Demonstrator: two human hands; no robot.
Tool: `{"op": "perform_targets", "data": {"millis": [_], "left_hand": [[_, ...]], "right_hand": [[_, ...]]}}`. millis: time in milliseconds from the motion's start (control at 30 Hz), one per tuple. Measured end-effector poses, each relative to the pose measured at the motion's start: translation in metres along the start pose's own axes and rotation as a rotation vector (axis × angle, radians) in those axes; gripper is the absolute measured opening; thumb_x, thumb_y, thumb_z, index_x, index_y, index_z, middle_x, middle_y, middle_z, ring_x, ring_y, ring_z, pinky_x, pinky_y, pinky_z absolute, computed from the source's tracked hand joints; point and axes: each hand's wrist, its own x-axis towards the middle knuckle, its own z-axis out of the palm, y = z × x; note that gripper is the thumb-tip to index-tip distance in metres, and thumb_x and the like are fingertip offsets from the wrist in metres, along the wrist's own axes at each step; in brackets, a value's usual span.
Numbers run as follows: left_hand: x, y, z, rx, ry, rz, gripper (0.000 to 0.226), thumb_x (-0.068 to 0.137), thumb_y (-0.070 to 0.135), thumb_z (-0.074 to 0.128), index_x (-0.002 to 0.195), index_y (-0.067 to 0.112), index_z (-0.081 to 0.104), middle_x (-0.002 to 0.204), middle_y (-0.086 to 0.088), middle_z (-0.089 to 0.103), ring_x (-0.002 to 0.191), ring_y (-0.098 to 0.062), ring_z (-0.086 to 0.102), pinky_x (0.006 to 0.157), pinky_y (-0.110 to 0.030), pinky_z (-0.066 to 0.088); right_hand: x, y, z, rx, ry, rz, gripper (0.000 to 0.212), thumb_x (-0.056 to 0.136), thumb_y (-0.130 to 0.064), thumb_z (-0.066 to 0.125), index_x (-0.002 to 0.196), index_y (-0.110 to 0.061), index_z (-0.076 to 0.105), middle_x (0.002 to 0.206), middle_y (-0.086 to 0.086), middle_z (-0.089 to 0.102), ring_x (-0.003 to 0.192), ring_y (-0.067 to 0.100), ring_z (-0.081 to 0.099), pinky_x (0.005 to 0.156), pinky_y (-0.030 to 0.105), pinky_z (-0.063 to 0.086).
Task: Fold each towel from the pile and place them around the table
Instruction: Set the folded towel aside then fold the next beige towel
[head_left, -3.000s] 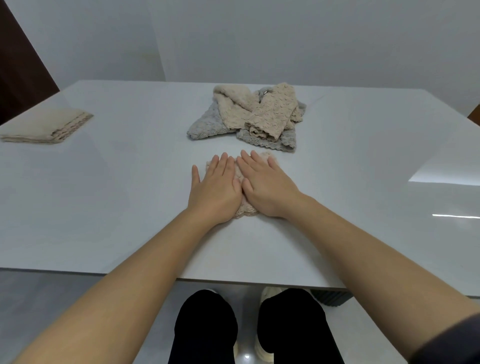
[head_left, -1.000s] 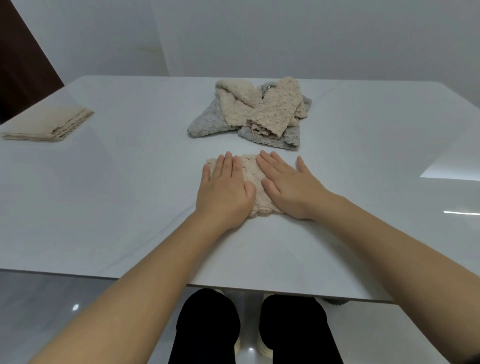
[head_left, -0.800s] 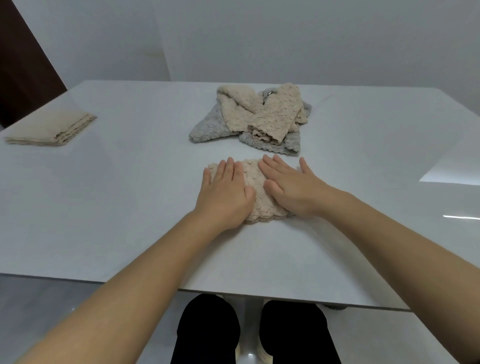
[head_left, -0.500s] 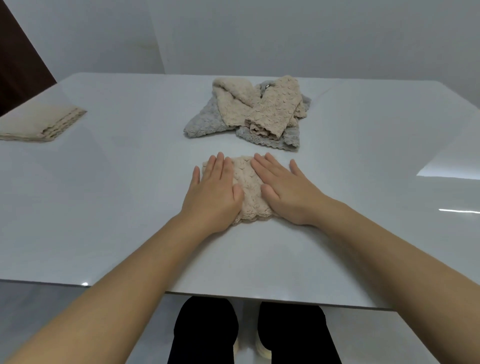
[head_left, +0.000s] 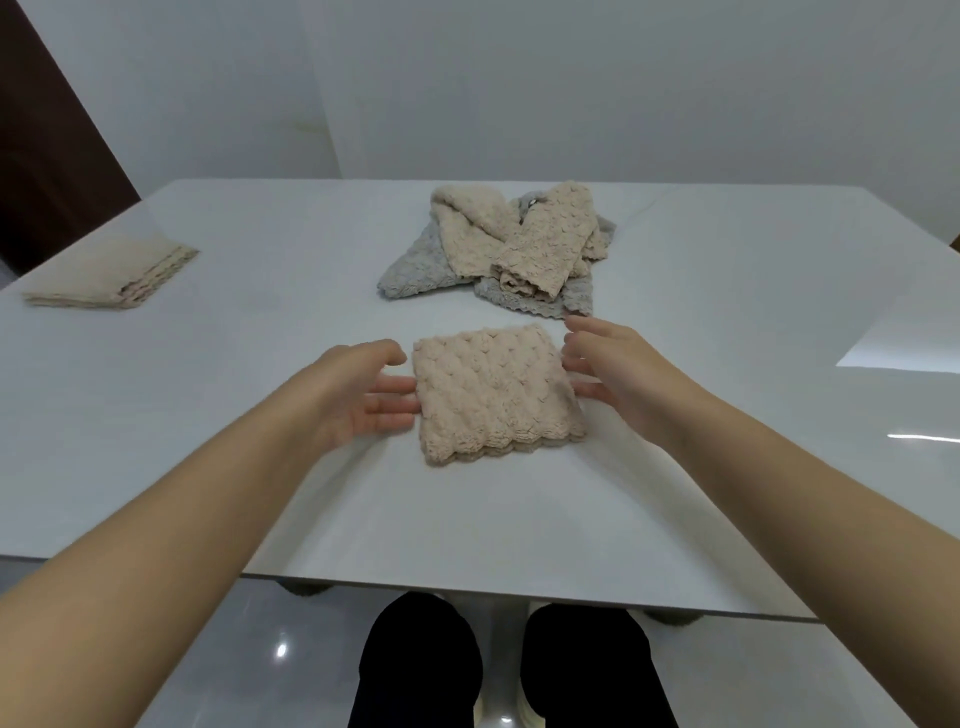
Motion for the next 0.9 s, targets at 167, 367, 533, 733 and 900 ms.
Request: {"op": "perform_targets", "data": {"millis": [167, 367, 533, 733, 900], "left_hand": [[0.007, 0.011, 0.014, 0.205, -0.082, -0.099, 0.017, 0.094, 0.022, 0.058, 0.102, 0.009, 0.051, 0.077, -0.008, 0.056, 0.065, -0.021, 0.055, 0.060, -0.029, 0.048], [0.013, 0.018, 0.019, 0.078, -0.112, 0.065, 0.009, 0.091, 0.012, 0.059, 0.099, 0.011, 0.062, 0.085, -0.004, 0.066, 0.072, -0.017, 0.064, 0.060, -0.027, 0.054], [0.020, 0.036, -0.007, -0.128, -0.131, 0.195, 0.020, 0.094, 0.013, 0.054, 0.111, 0.008, 0.063, 0.103, -0.007, 0.072, 0.091, -0.019, 0.070, 0.069, -0.030, 0.055], [0.068, 0.065, -0.058, -0.037, 0.023, 0.200, 0.017, 0.095, 0.020, 0.056, 0.107, 0.010, 0.062, 0.101, -0.007, 0.070, 0.091, -0.020, 0.068, 0.068, -0.032, 0.053], [0.139, 0.105, -0.097, 0.204, 0.207, 0.260, 0.014, 0.097, 0.027, 0.051, 0.101, 0.015, 0.056, 0.091, -0.004, 0.065, 0.079, -0.019, 0.064, 0.066, -0.030, 0.052]], "right_hand": [[0.000, -0.006, 0.002, -0.008, -0.006, 0.046, 0.052, 0.095, -0.016, 0.052, 0.146, -0.020, 0.042, 0.133, 0.003, 0.051, 0.125, 0.020, 0.050, 0.090, 0.030, 0.045], [0.006, -0.008, 0.005, -0.034, -0.025, 0.059, 0.054, 0.094, -0.019, 0.056, 0.145, -0.020, 0.040, 0.132, 0.002, 0.053, 0.116, 0.017, 0.055, 0.092, 0.034, 0.052], [0.025, -0.025, 0.029, 0.169, -0.284, 0.162, 0.031, 0.092, -0.026, 0.062, 0.120, -0.013, 0.057, 0.103, 0.007, 0.062, 0.084, 0.020, 0.060, 0.077, 0.034, 0.051], [0.071, -0.063, 0.089, 0.227, -0.278, 0.150, 0.016, 0.094, -0.018, 0.062, 0.106, -0.009, 0.060, 0.091, 0.006, 0.065, 0.074, 0.017, 0.062, 0.071, 0.031, 0.055], [0.151, -0.108, 0.137, 0.142, -0.185, 0.109, 0.009, 0.091, -0.019, 0.064, 0.091, -0.011, 0.059, 0.081, 0.005, 0.062, 0.072, 0.019, 0.061, 0.079, 0.034, 0.057]]}}
